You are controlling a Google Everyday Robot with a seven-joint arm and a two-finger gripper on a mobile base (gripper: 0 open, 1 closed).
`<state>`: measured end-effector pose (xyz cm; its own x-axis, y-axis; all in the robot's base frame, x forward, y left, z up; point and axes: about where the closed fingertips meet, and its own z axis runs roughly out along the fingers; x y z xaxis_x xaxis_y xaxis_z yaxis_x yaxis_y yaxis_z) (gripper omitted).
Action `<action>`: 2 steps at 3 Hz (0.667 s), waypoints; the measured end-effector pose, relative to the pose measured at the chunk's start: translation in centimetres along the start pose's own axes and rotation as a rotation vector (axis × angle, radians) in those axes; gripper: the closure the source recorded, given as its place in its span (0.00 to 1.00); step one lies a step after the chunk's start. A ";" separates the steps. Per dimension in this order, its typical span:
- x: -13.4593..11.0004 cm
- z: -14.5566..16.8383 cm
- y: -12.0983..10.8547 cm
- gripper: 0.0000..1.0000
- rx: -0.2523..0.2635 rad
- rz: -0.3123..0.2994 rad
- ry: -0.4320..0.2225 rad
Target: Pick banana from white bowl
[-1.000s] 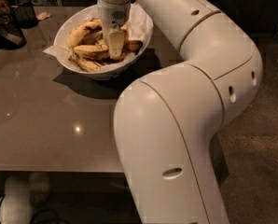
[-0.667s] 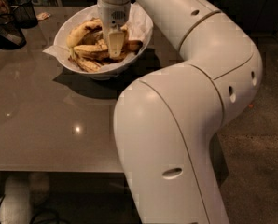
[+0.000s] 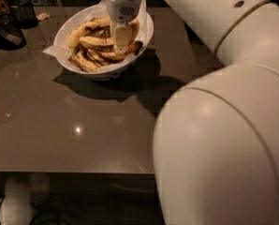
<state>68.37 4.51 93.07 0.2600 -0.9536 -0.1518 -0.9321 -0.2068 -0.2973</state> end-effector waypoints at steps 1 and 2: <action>0.5 -2.6 2.2 1.00 0.067 0.032 -0.032; 0.5 -2.5 2.6 1.00 0.065 0.029 -0.030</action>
Offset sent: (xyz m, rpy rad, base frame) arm -0.0230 -0.0135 0.0160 0.0492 -0.0455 -0.0276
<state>65.47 2.97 94.61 0.2419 -0.9517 -0.1889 -0.9211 -0.1640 -0.3531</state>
